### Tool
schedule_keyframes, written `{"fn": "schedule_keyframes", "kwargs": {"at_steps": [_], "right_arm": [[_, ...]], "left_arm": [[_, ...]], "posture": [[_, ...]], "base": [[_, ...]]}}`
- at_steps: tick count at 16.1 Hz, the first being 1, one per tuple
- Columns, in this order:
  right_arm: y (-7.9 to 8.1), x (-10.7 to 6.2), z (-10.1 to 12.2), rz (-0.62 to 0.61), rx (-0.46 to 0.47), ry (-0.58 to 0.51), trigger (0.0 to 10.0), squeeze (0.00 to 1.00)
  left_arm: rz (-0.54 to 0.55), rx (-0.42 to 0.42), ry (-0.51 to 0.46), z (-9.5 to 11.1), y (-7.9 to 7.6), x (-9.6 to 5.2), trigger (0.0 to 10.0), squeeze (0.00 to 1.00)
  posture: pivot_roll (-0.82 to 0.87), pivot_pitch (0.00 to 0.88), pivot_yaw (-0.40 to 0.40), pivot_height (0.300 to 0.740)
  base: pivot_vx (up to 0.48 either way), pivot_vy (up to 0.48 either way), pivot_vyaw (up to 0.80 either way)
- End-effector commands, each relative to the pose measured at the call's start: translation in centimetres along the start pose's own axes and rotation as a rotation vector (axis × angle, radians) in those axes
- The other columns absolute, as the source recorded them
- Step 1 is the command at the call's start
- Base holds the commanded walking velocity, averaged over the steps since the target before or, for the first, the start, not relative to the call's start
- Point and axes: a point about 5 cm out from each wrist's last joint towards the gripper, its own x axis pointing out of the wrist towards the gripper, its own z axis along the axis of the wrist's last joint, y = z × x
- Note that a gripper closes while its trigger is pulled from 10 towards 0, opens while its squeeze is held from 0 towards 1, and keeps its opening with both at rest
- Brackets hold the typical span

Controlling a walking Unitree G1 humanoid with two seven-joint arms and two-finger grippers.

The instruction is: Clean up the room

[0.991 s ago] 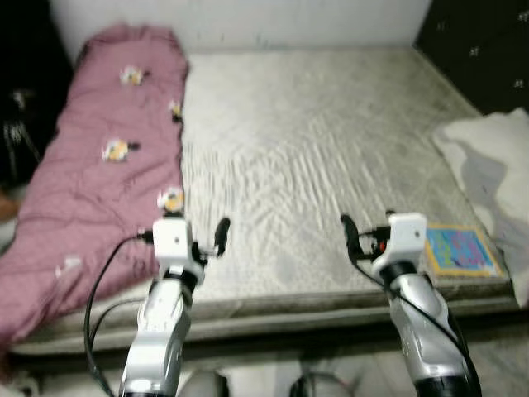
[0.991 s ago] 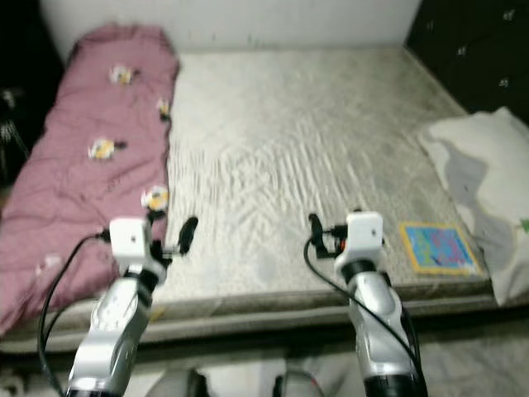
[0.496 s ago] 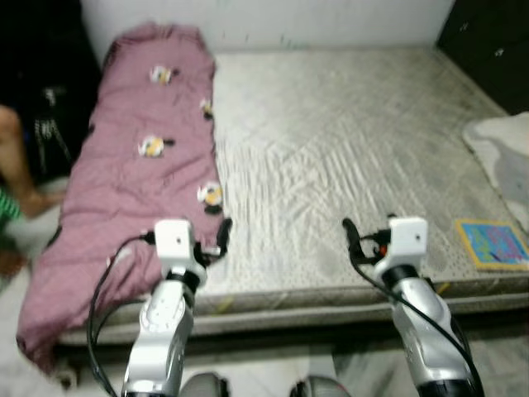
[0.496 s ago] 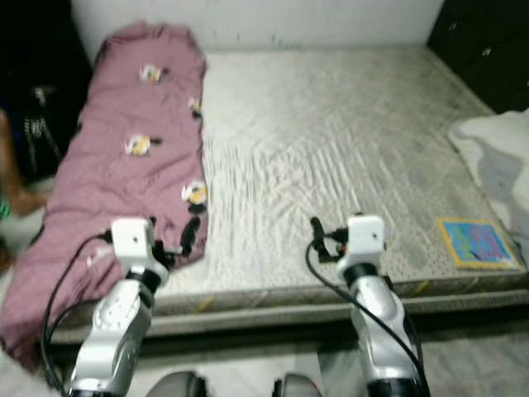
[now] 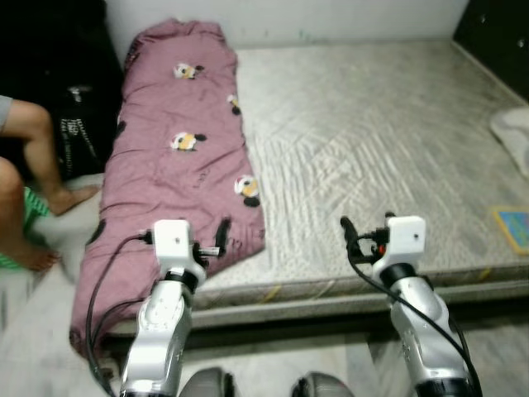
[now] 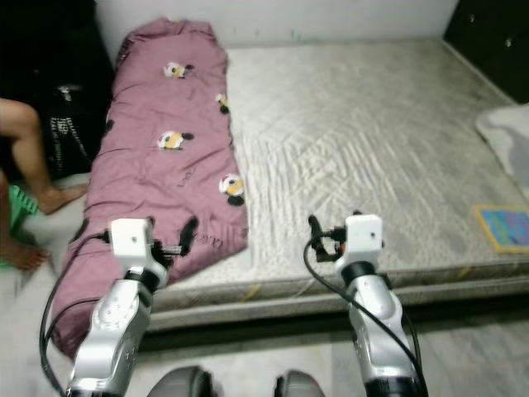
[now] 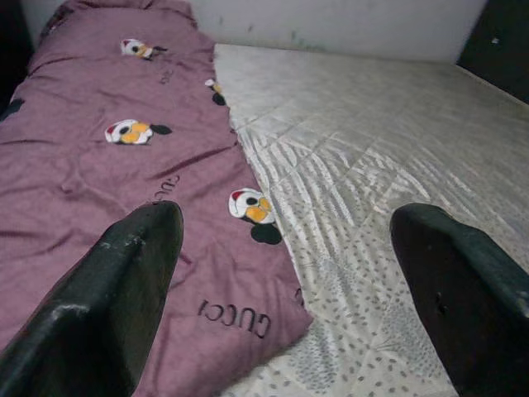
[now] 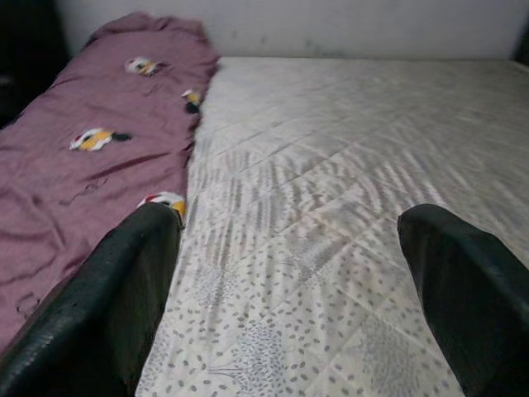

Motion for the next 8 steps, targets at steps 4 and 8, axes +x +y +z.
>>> {"fn": "schedule_keyframes", "kwargs": {"at_steps": [4,8], "right_arm": [[0.75,0.22,0.39,0.013,0.011,-0.020,10.0,0.00],[0.83,0.25,0.43,0.015,0.011,-0.024,10.0,0.00]], "left_arm": [[0.015,0.018,-0.006,0.30,0.74,-0.10,10.0,0.00],[0.022,0.024,-0.002,0.34,0.88,-0.11,10.0,0.00]], "posture": [[-0.04,0.073,-0.010,0.740],[-0.04,0.079,-0.010,0.740]], "base": [[0.000,0.480,0.00],[0.000,0.480,0.00]]}}
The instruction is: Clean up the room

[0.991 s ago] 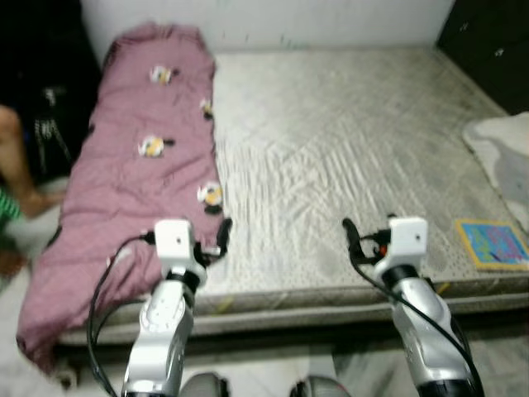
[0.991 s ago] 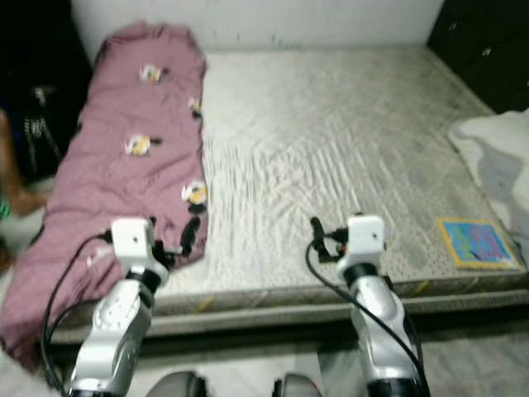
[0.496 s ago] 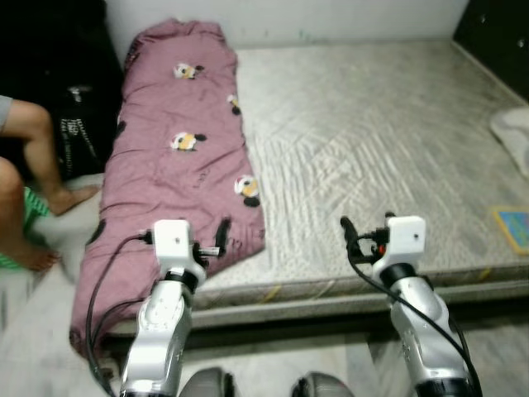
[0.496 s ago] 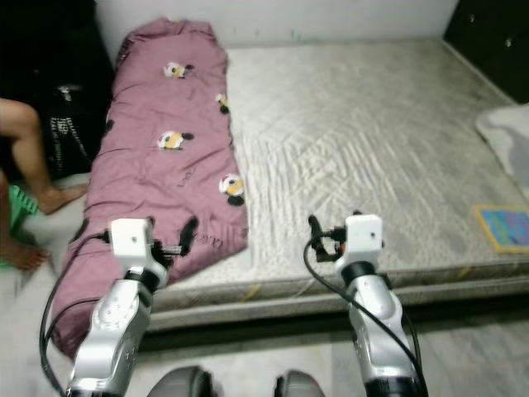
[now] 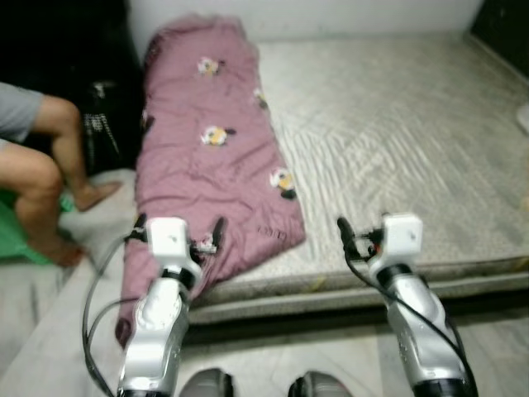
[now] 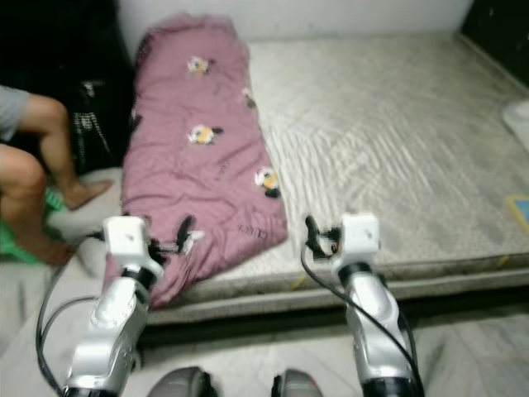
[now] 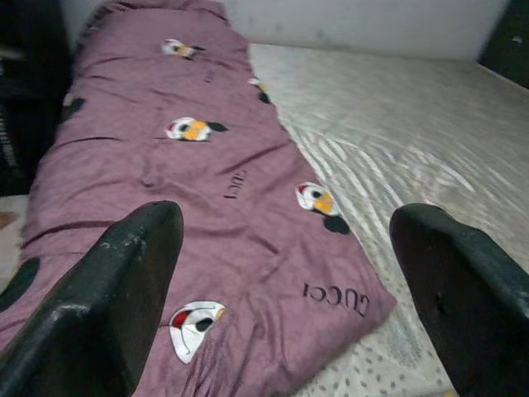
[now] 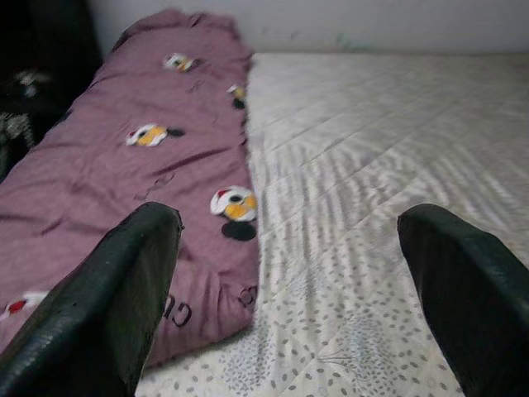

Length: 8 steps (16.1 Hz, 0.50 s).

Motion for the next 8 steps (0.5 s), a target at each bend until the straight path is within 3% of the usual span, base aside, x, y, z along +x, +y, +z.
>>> {"fn": "schedule_keyframes", "kwargs": {"at_steps": [1,4,8], "right_arm": [[0.44,0.19,0.43,0.008,0.001,-0.021,10.0,0.00],[0.57,0.17,0.42,0.008,0.003,-0.023,10.0,0.00],[0.58,0.08,0.41,0.013,-0.007,-0.027,10.0,0.00]], "left_arm": [[0.021,0.021,-0.003,0.20,0.80,-0.23,10.0,0.00],[0.043,0.052,-0.008,0.18,1.33,-0.50,10.0,0.00],[0.044,0.056,-0.010,0.18,1.40,-0.68,10.0,0.00]], "posture": [[-0.04,0.079,-0.010,0.740],[-0.03,0.083,-0.005,0.740],[-0.03,0.085,-0.004,0.740]], "base": [[0.000,0.480,0.00],[0.000,0.401,0.00],[0.000,0.000,0.00]]}}
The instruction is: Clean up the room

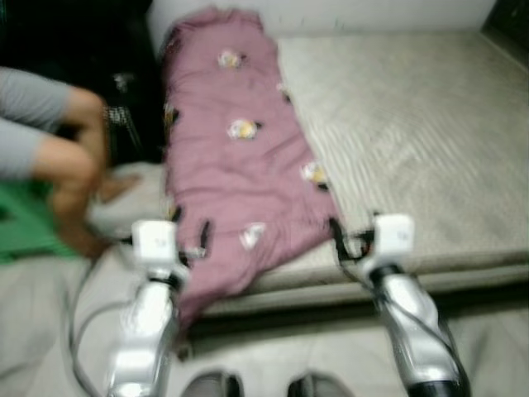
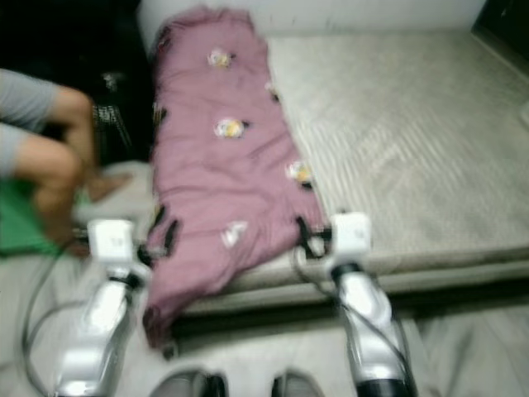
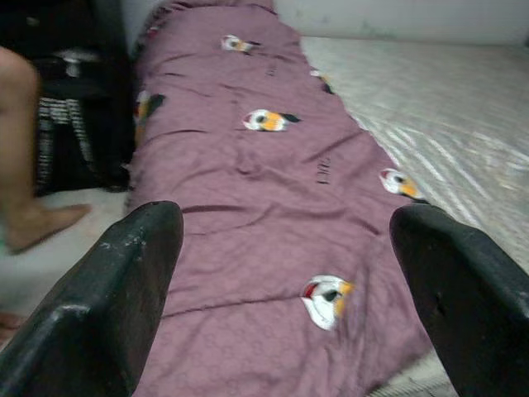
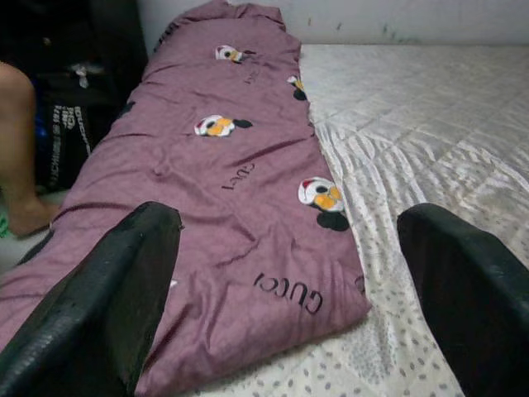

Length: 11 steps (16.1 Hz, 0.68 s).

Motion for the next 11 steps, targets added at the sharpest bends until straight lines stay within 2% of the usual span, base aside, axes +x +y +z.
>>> {"fn": "schedule_keyframes", "kwargs": {"at_steps": [1,6,9,11], "right_arm": [[-0.10,0.07,0.49,-0.003,-0.013,-0.025,10.0,0.00],[-0.08,0.15,0.51,-0.006,-0.014,-0.028,10.0,0.00],[-0.07,0.13,0.41,-0.016,-0.019,-0.028,10.0,0.00],[-0.13,0.08,0.33,-0.022,-0.020,-0.025,10.0,0.00]], "left_arm": [[0.007,0.007,-0.001,0.17,0.31,-0.08,10.0,0.00],[-0.003,0.006,-0.010,0.44,0.31,0.10,10.0,0.00],[-0.016,0.005,-0.012,0.49,0.23,-0.02,10.0,0.00],[-0.037,-0.008,-0.020,0.52,-0.01,-0.33,10.0,0.00]], "posture": [[-0.03,0.086,-0.003,0.740],[-0.03,0.090,0.001,0.740],[-0.03,0.095,-0.001,0.740],[-0.03,0.097,-0.001,0.740]], "base": [[0.000,0.000,0.64],[0.000,0.000,0.74],[0.000,0.000,0.00],[0.352,0.000,0.00]]}}
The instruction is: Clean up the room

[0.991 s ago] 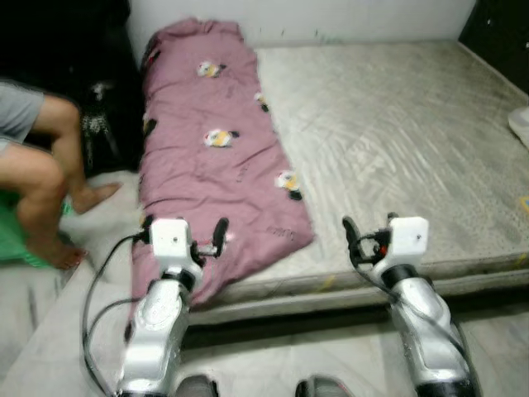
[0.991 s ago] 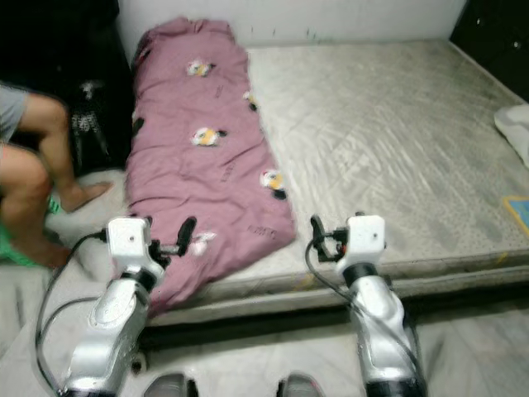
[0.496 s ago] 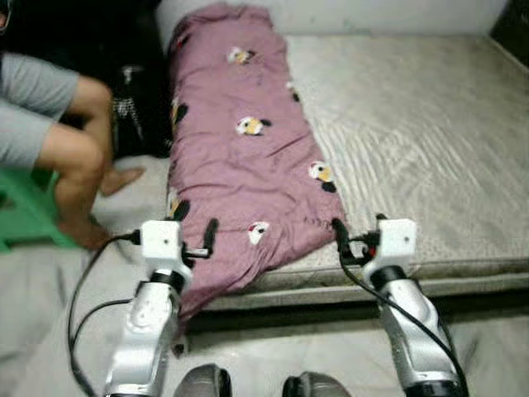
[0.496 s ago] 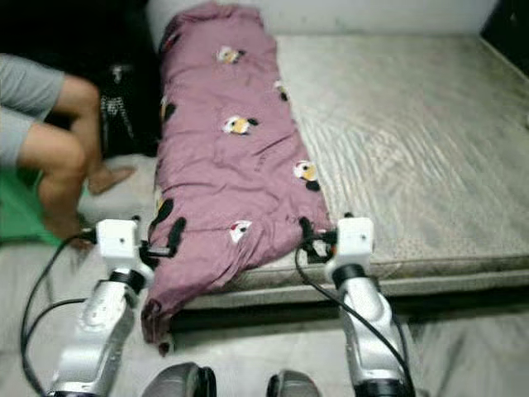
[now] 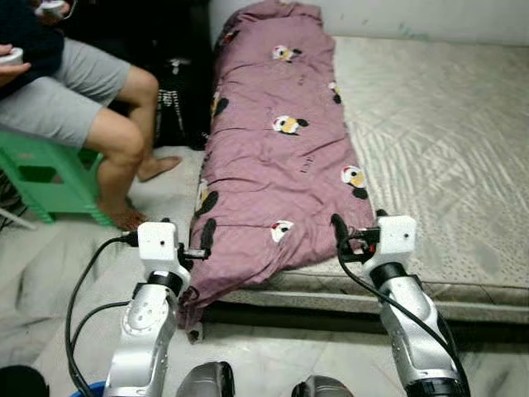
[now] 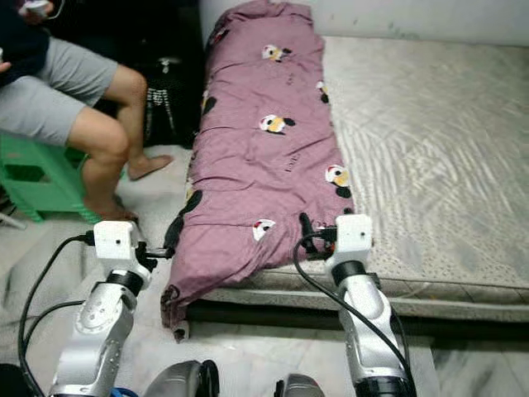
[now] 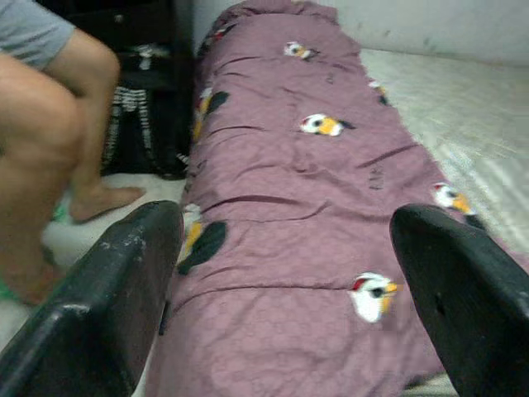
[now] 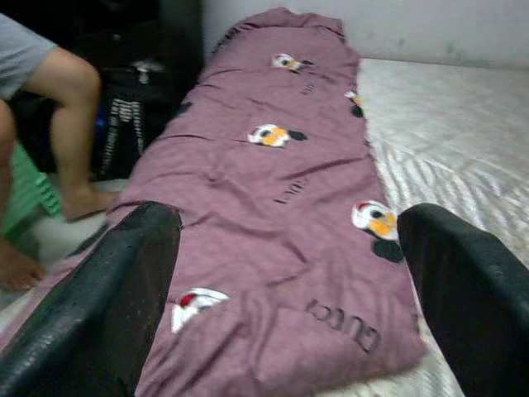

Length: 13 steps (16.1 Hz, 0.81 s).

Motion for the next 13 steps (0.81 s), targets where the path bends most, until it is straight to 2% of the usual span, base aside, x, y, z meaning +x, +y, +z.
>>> {"fn": "schedule_keyframes", "kwargs": {"at_steps": [1,9,13], "right_arm": [[-0.02,0.06,0.08,0.000,-0.005,-0.004,10.0,0.00],[-0.09,-0.15,-0.02,-0.008,-0.004,0.001,10.0,0.00],[-0.14,-0.13,-0.01,-0.007,-0.004,0.001,10.0,0.00]], "left_arm": [[-0.008,0.003,-0.003,0.14,0.07,-0.24,10.0,0.00],[-0.015,0.004,0.005,0.13,-0.06,-0.33,10.0,0.00],[0.002,0.006,0.018,-0.09,0.01,-0.35,10.0,0.00]], "posture": [[-0.03,0.098,-0.001,0.740],[-0.03,0.105,-0.002,0.740],[-0.03,0.105,-0.003,0.740]], "base": [[0.412,0.000,0.00],[0.415,0.000,0.00],[0.000,0.000,0.00]]}}
